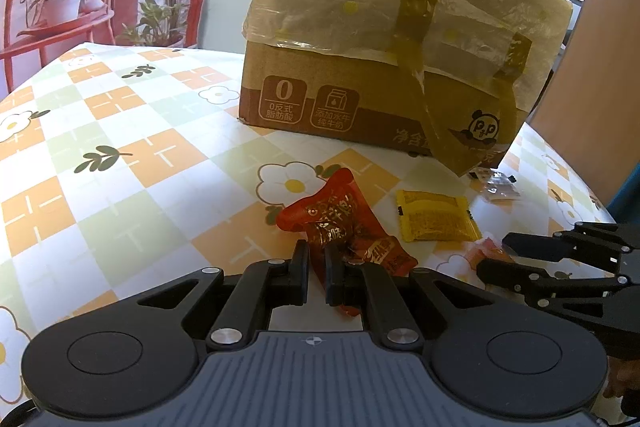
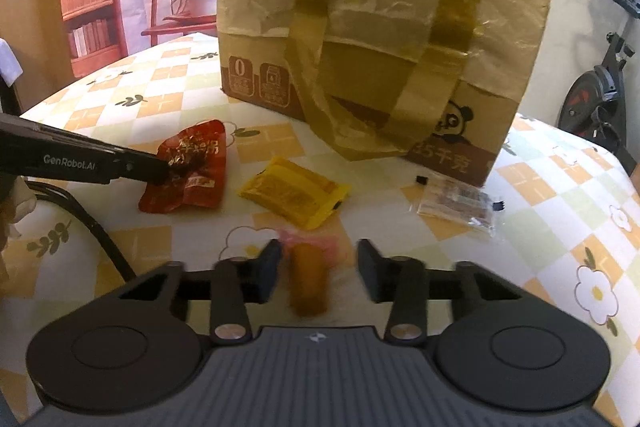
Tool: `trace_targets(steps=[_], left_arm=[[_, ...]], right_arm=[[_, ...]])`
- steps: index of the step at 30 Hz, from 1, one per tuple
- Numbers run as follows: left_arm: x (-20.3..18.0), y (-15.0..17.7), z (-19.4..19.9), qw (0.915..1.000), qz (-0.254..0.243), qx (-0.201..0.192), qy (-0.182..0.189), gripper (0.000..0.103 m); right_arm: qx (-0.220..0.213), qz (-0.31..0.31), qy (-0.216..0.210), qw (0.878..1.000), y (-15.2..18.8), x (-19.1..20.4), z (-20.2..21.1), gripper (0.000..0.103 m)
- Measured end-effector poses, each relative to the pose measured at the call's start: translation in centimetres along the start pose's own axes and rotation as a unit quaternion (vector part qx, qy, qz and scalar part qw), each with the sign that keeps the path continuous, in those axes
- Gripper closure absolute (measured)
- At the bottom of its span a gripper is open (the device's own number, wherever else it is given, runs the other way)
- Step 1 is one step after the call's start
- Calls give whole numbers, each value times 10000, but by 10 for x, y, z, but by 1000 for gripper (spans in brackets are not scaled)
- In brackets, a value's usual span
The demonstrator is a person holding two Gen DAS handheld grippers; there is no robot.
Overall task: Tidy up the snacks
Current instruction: 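Grasp the red spicy-strip bag with the left tool while the right tool grasps the orange sausage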
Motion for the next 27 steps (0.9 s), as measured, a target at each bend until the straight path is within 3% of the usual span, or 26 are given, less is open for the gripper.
trace_targets(steps=[15, 19, 22, 27], left_arm=[[-1, 0, 0, 10000, -34, -2, -46, 94], [-1, 0, 0, 10000, -35, -3, -43, 94], [-1, 0, 0, 10000, -41, -3, -50, 94], [-1, 0, 1, 10000, -43, -2, -45, 94]], right_arm=[[-62, 40, 270, 9996, 4, 3, 11, 63], [22, -138, 313, 9994, 7, -2, 9, 54], [21, -229, 357, 9991, 8, -5, 9, 54], [-232, -8, 552, 9982, 4, 0, 17, 55]])
Point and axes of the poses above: each gripper's, at about its wrist camera, not at the fingertips, and z roughly against the way its jaws point, x to its left, y to its underside, the point moved 4 cm from there along -z, roughly the way its jaws point, and after that the axes turned 6 degrees about y, right-handed, at the moved point
